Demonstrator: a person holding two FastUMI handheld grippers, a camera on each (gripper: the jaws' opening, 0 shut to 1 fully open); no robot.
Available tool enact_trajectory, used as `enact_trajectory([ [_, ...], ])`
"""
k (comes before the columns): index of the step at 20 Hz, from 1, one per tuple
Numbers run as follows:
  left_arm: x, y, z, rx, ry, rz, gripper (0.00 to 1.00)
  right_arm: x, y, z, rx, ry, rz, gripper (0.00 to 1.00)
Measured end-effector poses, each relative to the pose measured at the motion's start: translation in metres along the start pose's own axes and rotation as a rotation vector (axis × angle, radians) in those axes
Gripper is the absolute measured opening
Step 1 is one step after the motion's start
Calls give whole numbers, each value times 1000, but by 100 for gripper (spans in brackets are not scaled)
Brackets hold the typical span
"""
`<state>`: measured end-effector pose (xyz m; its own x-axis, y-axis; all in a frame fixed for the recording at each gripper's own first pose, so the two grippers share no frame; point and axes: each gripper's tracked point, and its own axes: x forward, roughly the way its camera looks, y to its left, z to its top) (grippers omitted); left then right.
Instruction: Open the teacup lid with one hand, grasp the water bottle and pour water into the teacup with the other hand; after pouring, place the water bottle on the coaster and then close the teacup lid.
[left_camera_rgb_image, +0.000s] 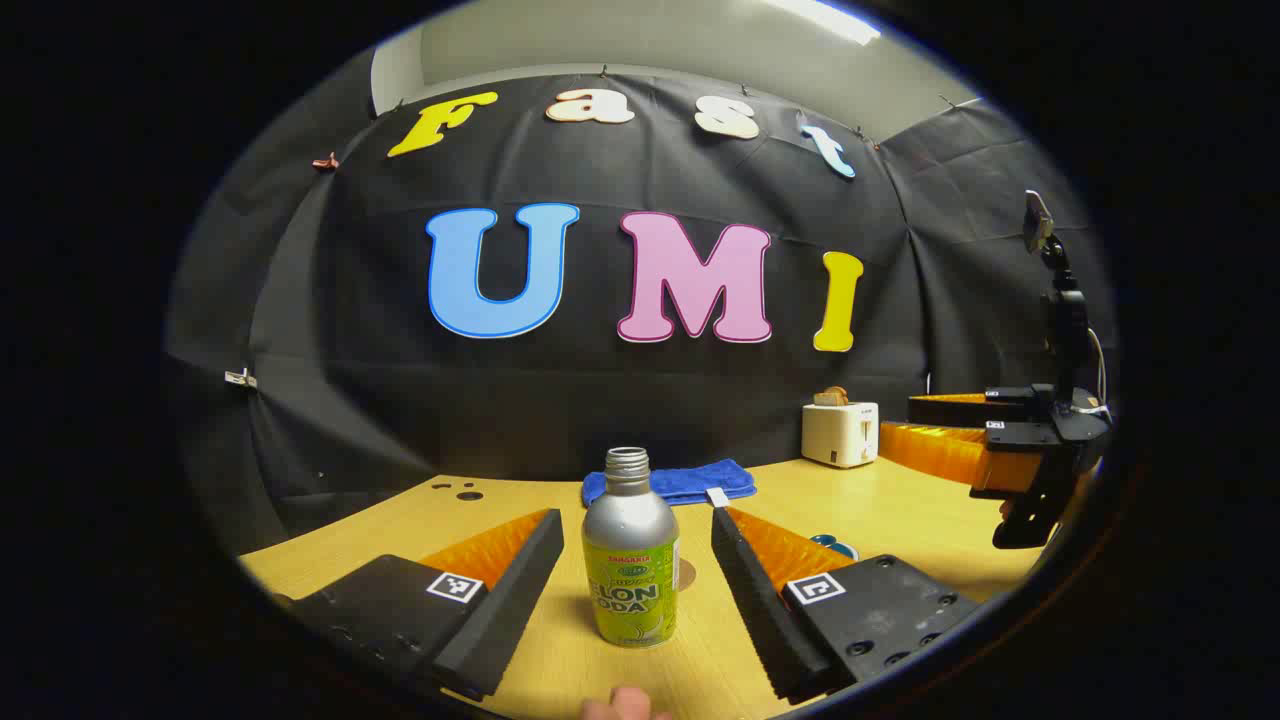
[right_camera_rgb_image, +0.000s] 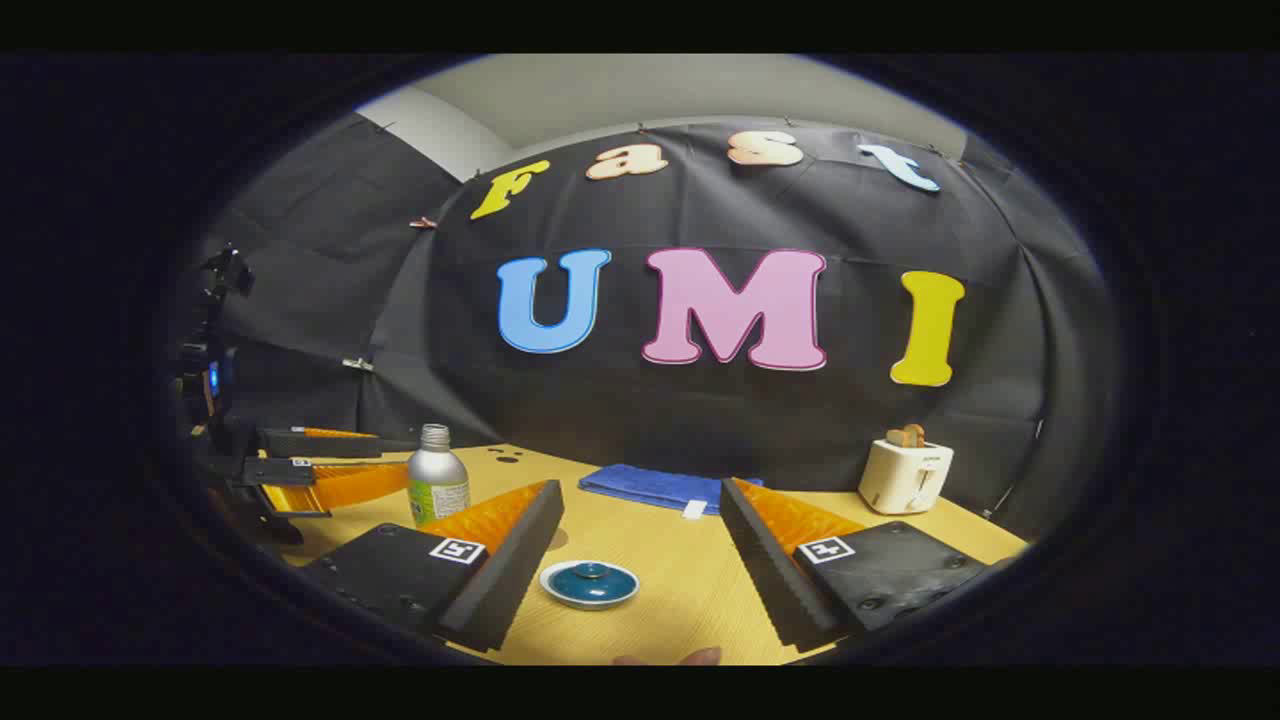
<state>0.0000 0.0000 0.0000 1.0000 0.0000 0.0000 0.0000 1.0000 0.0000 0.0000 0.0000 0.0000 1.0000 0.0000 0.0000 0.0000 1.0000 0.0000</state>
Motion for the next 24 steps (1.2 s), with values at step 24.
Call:
enact_trajectory([
  [24,0,-1,-8,-2,36,2,95,26,25,-88,-78,274,82,83],
])
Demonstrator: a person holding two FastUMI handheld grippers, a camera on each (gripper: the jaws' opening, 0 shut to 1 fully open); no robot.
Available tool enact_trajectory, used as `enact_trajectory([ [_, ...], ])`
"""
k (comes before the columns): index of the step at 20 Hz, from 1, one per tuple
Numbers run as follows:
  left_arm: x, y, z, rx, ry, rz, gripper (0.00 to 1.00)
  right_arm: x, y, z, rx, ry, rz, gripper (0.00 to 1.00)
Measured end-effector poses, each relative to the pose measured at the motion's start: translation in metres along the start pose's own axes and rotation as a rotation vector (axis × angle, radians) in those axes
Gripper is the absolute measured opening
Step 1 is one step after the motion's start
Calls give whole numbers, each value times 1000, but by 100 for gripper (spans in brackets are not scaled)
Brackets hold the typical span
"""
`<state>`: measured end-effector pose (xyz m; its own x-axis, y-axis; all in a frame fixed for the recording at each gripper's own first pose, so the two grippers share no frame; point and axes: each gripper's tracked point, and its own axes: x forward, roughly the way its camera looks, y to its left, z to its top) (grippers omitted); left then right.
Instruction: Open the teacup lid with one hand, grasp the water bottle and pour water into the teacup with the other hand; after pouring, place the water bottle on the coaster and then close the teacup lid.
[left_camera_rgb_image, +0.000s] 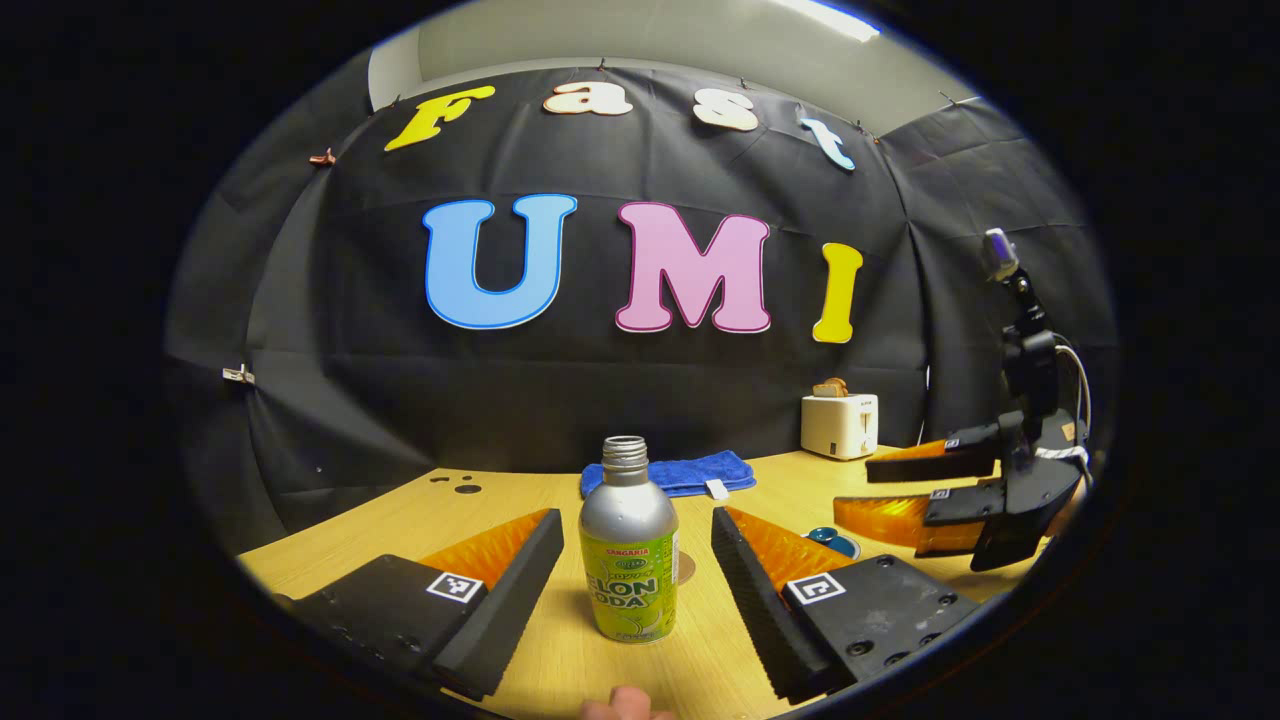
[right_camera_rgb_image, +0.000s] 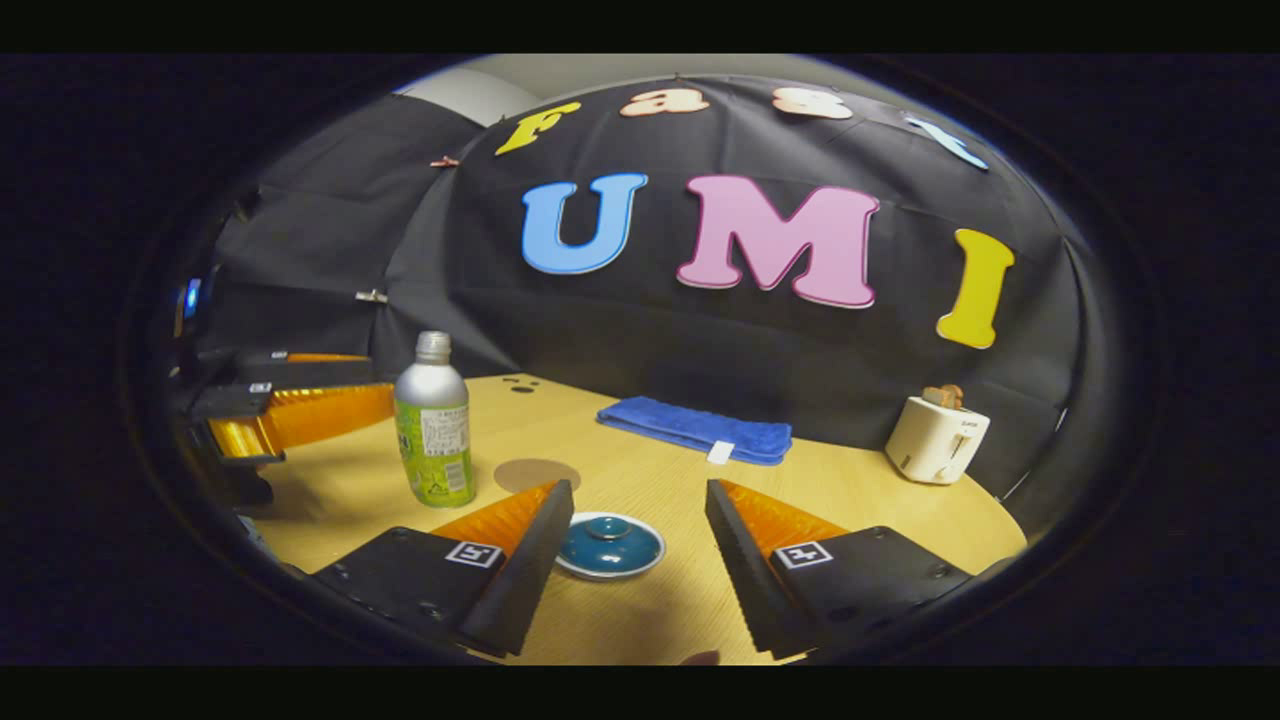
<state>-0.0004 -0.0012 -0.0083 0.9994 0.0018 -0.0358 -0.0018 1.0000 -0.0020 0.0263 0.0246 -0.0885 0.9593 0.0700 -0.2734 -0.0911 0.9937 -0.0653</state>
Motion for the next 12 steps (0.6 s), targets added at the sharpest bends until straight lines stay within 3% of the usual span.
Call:
enact_trajectory([
  [3,0,2,2,2,2,6,94,13,6,-15,-21,54,10,73],
  [6,0,3,-2,4,5,13,95,19,10,-29,-21,106,25,53],
  [9,2,6,-3,2,10,19,95,21,17,-36,25,132,61,50],
  [10,2,6,-4,2,10,22,95,25,15,-37,41,133,57,37],
  [12,2,6,-3,3,7,23,95,22,15,-34,67,143,64,29],
])
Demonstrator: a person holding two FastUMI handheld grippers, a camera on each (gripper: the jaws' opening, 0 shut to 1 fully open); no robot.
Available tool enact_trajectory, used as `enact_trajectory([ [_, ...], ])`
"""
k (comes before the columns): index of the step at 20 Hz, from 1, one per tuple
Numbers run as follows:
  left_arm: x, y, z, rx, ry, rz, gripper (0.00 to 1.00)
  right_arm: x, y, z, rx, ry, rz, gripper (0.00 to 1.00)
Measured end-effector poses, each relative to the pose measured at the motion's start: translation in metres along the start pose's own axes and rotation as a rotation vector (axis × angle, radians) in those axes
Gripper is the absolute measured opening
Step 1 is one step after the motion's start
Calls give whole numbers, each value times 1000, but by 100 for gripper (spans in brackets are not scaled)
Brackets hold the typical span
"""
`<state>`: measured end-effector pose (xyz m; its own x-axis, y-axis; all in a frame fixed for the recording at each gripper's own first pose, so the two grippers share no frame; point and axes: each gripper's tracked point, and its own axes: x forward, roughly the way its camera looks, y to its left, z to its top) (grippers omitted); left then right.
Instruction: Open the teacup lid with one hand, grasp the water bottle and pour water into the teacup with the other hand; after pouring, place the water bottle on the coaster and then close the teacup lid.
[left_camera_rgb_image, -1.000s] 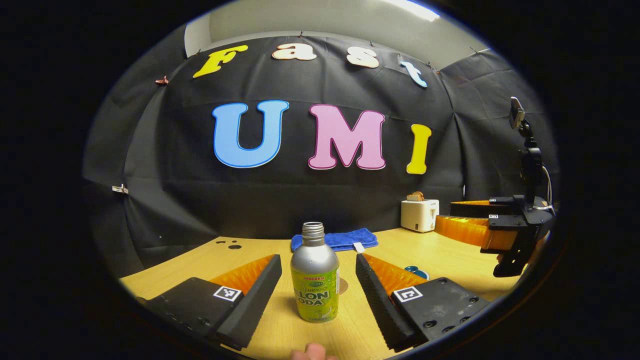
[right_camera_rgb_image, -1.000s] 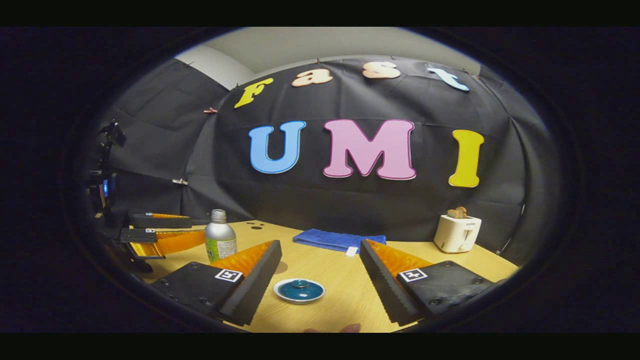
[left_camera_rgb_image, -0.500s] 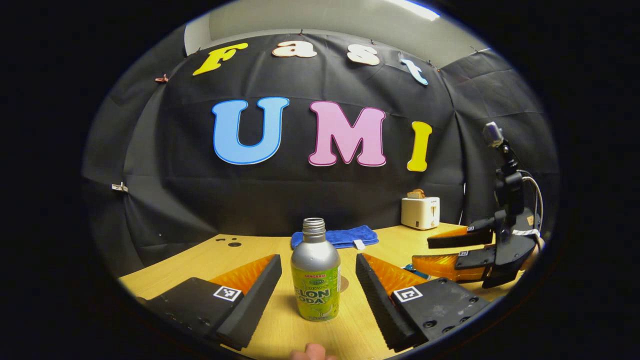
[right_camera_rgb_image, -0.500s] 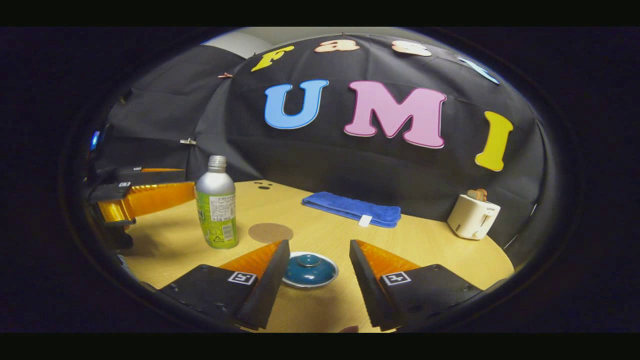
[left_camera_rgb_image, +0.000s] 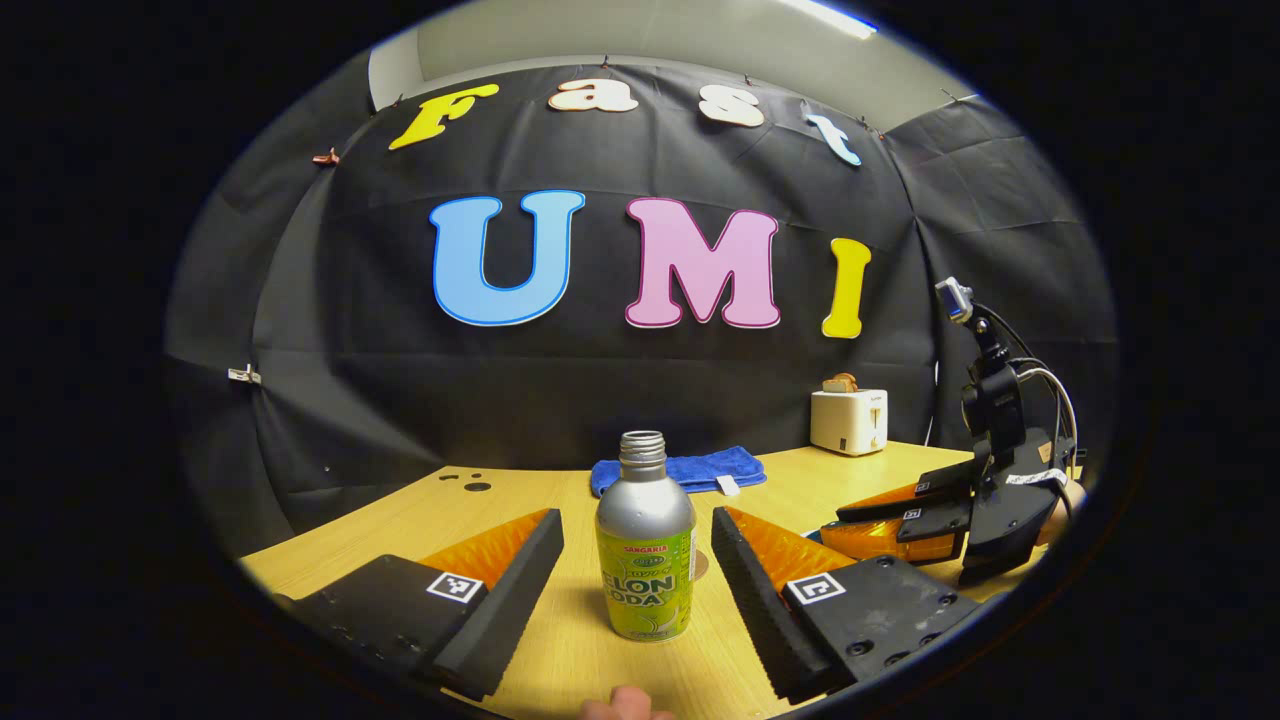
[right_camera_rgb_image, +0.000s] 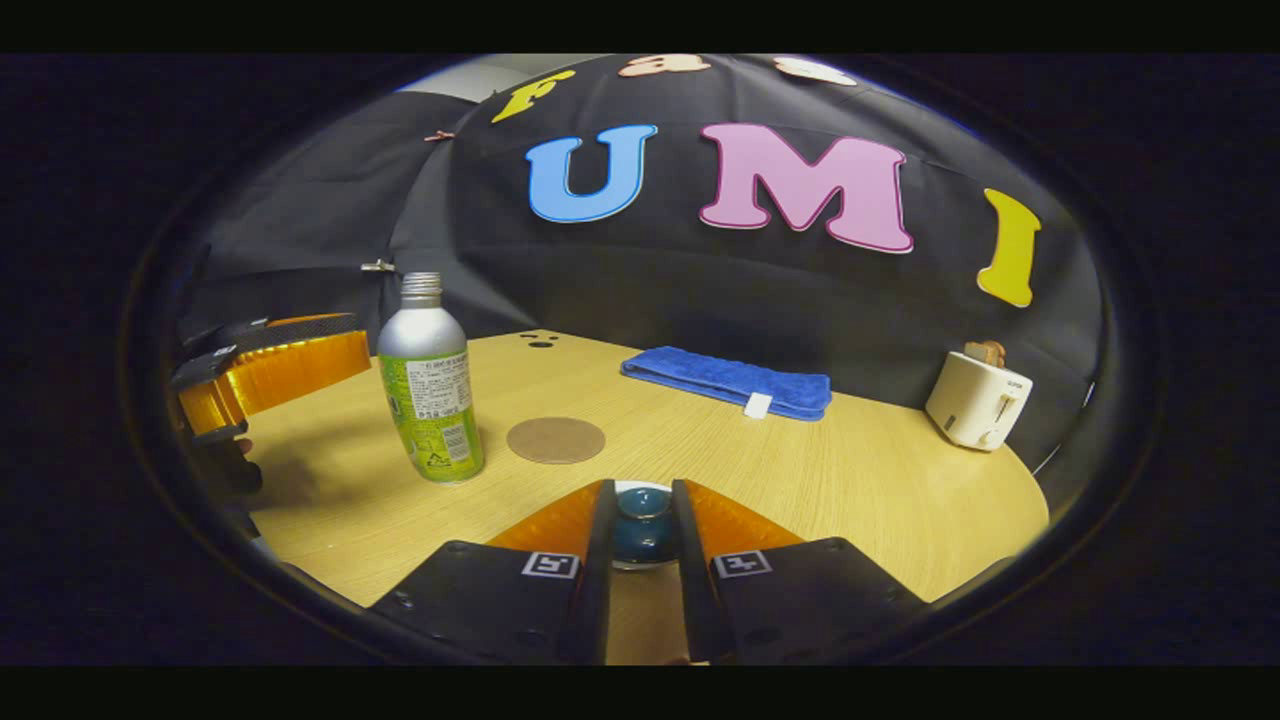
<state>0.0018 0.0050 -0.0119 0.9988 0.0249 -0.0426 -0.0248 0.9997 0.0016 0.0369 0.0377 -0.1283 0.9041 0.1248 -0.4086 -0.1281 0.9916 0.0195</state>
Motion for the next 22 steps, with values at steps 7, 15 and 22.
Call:
enact_trajectory([
  [7,5,3,-12,-21,25,-14,95,-14,-4,23,-6,-79,-15,36],
  [15,25,4,-44,-52,93,0,95,-60,-32,64,3,-220,-70,27],
  [22,54,-5,-60,-68,125,-21,95,-80,-48,75,30,-265,-75,36],
])
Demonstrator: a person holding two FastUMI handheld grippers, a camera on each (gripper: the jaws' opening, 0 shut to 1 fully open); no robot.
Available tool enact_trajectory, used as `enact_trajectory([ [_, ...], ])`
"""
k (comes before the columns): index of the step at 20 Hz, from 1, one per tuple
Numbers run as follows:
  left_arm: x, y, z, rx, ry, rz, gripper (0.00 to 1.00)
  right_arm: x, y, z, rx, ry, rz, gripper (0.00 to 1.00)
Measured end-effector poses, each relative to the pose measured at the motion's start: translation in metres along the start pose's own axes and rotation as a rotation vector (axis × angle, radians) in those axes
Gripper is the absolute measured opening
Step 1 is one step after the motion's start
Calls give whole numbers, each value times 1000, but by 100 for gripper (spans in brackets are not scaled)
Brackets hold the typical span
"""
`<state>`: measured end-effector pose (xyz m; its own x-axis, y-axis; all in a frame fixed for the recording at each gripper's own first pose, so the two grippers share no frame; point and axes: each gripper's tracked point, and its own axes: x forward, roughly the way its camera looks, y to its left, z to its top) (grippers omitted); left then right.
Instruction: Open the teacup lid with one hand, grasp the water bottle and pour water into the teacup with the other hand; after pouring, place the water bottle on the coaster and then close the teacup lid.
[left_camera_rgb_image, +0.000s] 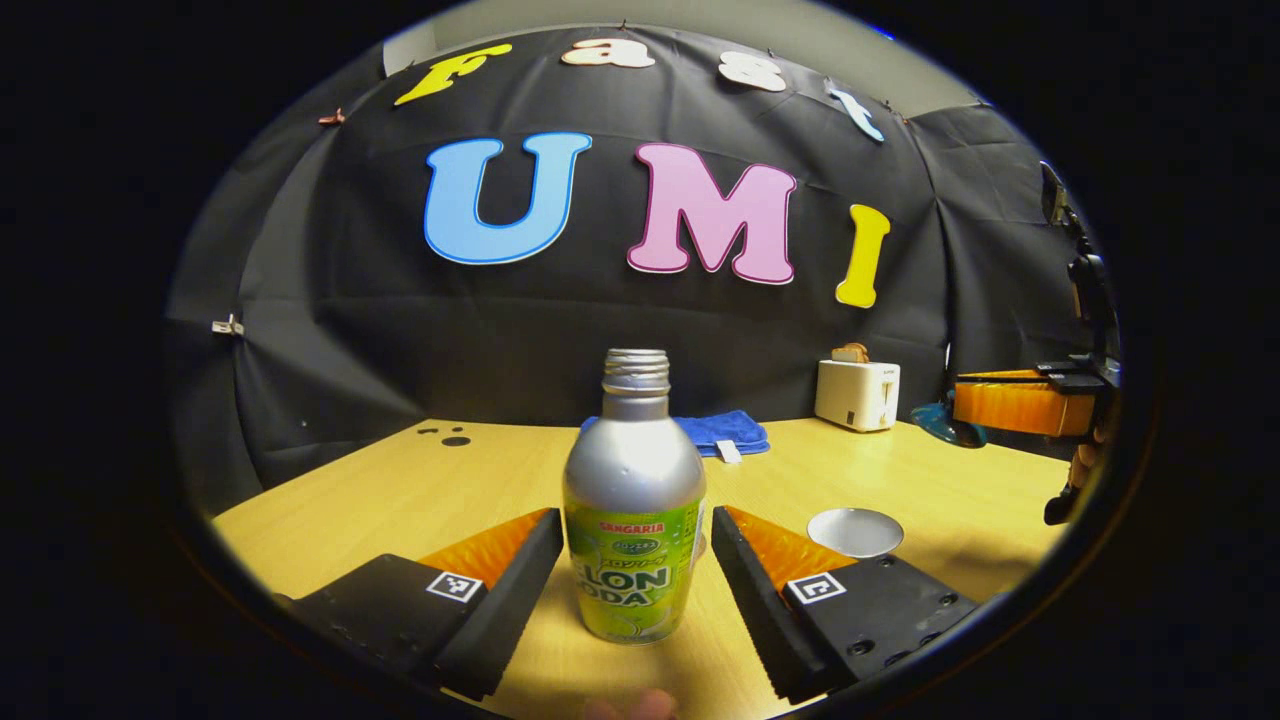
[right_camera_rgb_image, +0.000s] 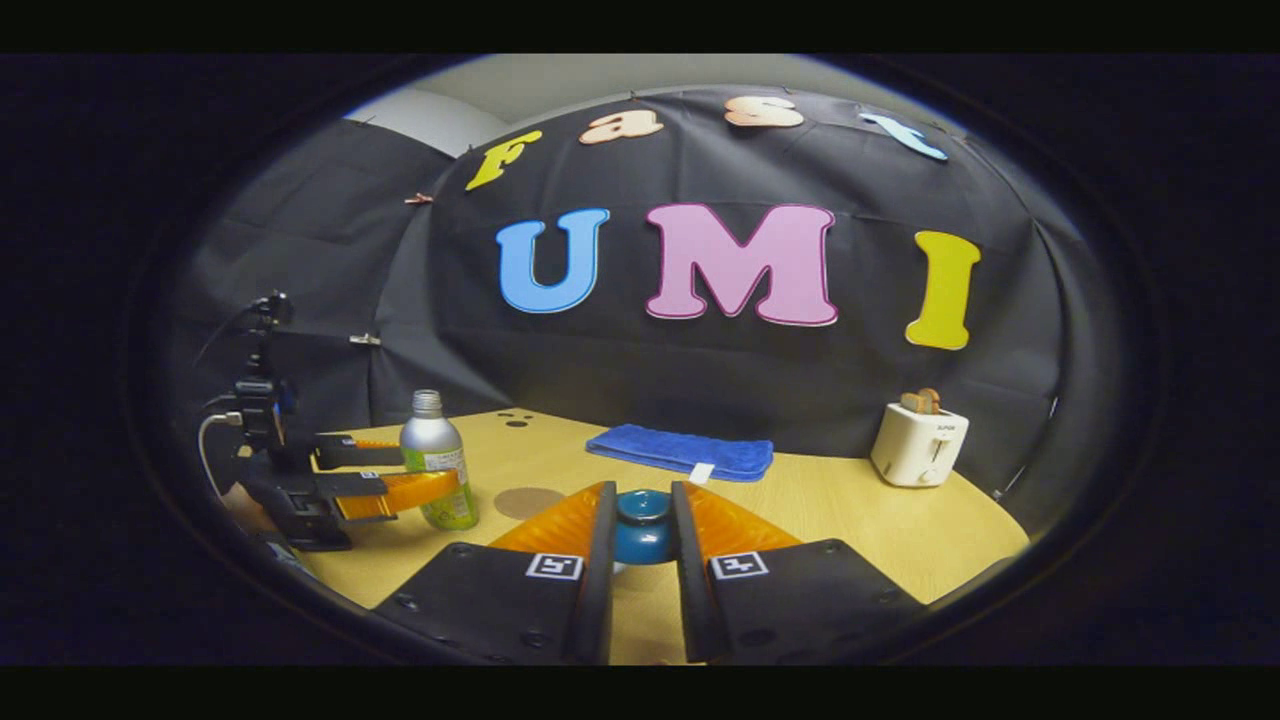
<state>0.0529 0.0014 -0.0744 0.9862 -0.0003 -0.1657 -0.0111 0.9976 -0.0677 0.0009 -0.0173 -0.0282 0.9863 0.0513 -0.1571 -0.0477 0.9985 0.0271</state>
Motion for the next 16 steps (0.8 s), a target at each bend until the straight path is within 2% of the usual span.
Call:
enact_trajectory([
  [1,4,1,-1,3,6,6,95,-1,-2,1,-2,1,-4,31],
  [2,6,3,-5,11,7,14,94,-2,-3,2,-1,0,-5,31],
  [4,9,2,-3,27,5,23,84,-3,-5,3,1,-3,-6,31],
  [7,8,-2,4,96,-8,24,83,-6,-11,6,-4,-8,-17,31],
  [9,7,0,9,219,-24,44,82,-8,-16,10,-4,-13,-26,31],
  [10,7,2,12,296,-31,61,82,-9,-19,11,-3,-16,-31,36],
  [12,7,7,20,470,-35,98,82,-11,-31,10,-9,-17,-58,36],
  [13,7,9,23,550,-33,111,82,-12,-40,10,-16,-15,-78,31],
  [14,8,11,24,627,-26,122,82,-14,-47,10,-18,-13,-92,36],
  [15,9,13,25,704,-19,131,82,-16,-52,10,-11,-14,-101,31],
  [16,11,13,27,778,-13,135,82,-18,-56,13,-4,-17,-107,31],
])
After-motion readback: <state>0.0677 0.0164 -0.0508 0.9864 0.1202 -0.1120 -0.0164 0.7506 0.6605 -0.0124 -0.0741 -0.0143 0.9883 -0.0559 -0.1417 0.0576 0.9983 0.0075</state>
